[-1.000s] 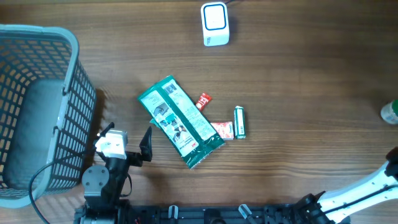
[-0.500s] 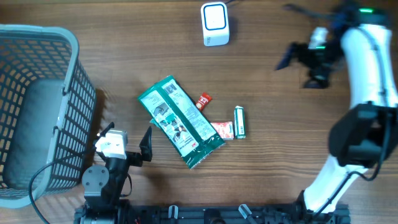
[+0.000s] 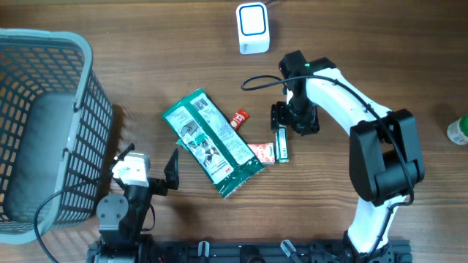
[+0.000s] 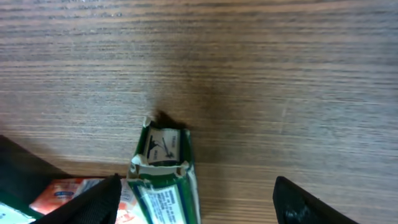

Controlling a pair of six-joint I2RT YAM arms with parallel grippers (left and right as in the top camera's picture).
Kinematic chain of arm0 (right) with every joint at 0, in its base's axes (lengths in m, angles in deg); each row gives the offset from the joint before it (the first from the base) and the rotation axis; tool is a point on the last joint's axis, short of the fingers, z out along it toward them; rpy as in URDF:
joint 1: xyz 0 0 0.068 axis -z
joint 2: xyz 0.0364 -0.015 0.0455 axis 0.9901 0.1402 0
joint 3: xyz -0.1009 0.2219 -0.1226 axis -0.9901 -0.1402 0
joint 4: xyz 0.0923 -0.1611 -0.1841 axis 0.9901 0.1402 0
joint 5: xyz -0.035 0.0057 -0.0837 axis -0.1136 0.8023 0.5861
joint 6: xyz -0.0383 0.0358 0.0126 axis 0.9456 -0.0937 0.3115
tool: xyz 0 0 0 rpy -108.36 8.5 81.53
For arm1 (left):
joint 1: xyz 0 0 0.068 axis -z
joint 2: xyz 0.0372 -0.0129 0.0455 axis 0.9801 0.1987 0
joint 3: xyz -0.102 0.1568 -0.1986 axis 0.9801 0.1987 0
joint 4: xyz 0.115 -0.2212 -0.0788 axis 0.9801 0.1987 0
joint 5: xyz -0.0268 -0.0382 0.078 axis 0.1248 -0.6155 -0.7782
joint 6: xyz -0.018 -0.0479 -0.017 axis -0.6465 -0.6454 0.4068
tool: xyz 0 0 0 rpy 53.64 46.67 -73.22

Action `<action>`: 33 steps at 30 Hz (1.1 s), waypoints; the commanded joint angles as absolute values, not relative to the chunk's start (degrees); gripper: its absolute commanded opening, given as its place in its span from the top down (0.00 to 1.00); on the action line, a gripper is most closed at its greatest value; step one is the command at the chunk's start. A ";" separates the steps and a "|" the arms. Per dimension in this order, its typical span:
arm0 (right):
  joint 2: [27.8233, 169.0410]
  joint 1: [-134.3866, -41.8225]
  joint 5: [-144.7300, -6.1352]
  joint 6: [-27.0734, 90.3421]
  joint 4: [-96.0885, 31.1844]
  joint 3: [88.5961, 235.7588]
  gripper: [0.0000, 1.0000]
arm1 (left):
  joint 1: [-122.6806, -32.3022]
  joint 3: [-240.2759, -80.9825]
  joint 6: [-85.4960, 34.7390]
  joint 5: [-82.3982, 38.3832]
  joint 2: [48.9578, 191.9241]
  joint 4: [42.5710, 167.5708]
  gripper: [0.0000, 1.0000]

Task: Scan the item barcode
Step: 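Release the jar and move right gripper over the slim green box, then grasp the slim green-white box with right gripper and lift it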

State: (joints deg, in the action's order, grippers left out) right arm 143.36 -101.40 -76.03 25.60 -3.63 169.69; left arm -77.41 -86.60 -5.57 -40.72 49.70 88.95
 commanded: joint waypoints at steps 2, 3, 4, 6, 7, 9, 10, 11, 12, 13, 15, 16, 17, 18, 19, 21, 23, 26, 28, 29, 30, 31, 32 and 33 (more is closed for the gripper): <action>142.73 -101.49 -77.98 24.55 -5.51 167.67 0.12 | -77.26 -86.36 -6.13 -40.21 49.55 88.97 0.00; 142.73 -101.49 -78.00 24.53 -6.72 166.63 0.12 | -77.26 -86.36 -6.11 -40.21 49.55 88.97 0.00; 142.73 -101.49 -77.98 24.55 -8.14 165.25 0.13 | -77.26 -86.36 -6.13 -40.24 49.55 88.97 0.00; 142.73 -101.49 -77.96 24.53 -10.72 162.87 0.23 | -77.26 -86.36 -6.13 -40.21 49.55 88.97 0.00; 142.73 -101.49 -77.98 24.53 -12.07 161.51 0.36 | -77.26 -86.36 -6.13 -40.24 49.55 88.97 0.00; 142.73 -101.49 -77.96 24.36 -13.43 160.26 0.53 | -77.26 -86.36 -6.13 -40.24 49.55 88.97 0.00; 142.73 -101.47 -77.98 24.31 -13.78 160.29 0.58 | -77.26 -86.36 -6.11 -40.24 49.55 88.97 0.00; 142.73 -101.47 -77.98 23.68 -14.23 160.29 0.62 | -77.26 -86.36 -6.13 -40.21 49.55 88.97 0.00; 142.73 -101.47 -77.96 22.06 -14.74 160.29 0.66 | -77.26 -86.36 -6.11 -40.21 49.55 88.97 0.00; 142.73 -101.30 -77.76 17.71 -15.39 160.29 0.70 | -77.26 -86.36 -6.13 -40.21 49.55 88.97 0.00; 142.73 -100.66 -77.76 9.34 -16.44 160.29 0.73 | -77.26 -86.36 -6.13 -40.21 49.55 88.97 0.00; 142.73 -100.03 -77.76 5.56 -17.05 160.31 0.78 | -77.26 -86.36 -6.13 -40.21 49.55 88.97 0.00; 142.73 -99.26 -77.94 2.26 -17.23 160.51 0.85 | -77.26 -86.36 -6.13 -40.21 49.55 88.97 0.00; 142.73 -98.56 -78.55 -0.10 -17.21 160.90 0.89 | -77.26 -86.36 -6.13 -40.21 49.55 88.97 0.00; 142.73 -97.43 -80.03 -1.41 -17.23 161.79 0.89 | -77.26 -86.36 -6.13 -40.24 49.55 88.97 0.00; 142.73 -95.39 -83.27 -1.39 -17.34 163.74 0.89 | -77.26 -86.36 -6.13 -40.24 49.55 88.97 0.00; 142.70 -93.14 -86.55 -1.22 -17.75 165.16 0.89 | -77.26 -86.36 -6.13 -40.21 49.55 88.97 0.00; 142.70 -89.06 -90.61 -1.17 -22.98 164.99 0.89 | -77.26 -86.36 -6.13 -40.24 49.55 88.97 0.00; 142.70 -87.61 -89.96 -1.15 -31.83 164.57 0.89 | -77.26 -86.36 -6.13 -40.24 49.55 88.97 0.00; 142.73 -87.55 -88.99 -1.17 -35.54 164.31 0.89 | -77.26 -86.36 -6.11 -40.21 49.55 88.97 0.00; 142.70 -87.57 -87.95 -1.17 -39.04 164.07 0.89 | -77.26 -86.36 -6.13 -40.24 49.55 88.97 0.00; 142.73 -87.83 -86.42 -1.19 -43.87 163.65 0.89 | -77.26 -86.36 -6.13 -40.24 49.55 88.97 0.00; 142.73 -88.07 -84.82 -1.22 -45.90 163.46 0.88 | -77.26 -86.36 -6.13 -40.24 49.55 88.97 0.00; 142.73 -88.27 -83.44 -1.72 -46.87 163.35 0.88 | -77.26 -86.36 -6.11 -40.24 49.55 88.97 0.00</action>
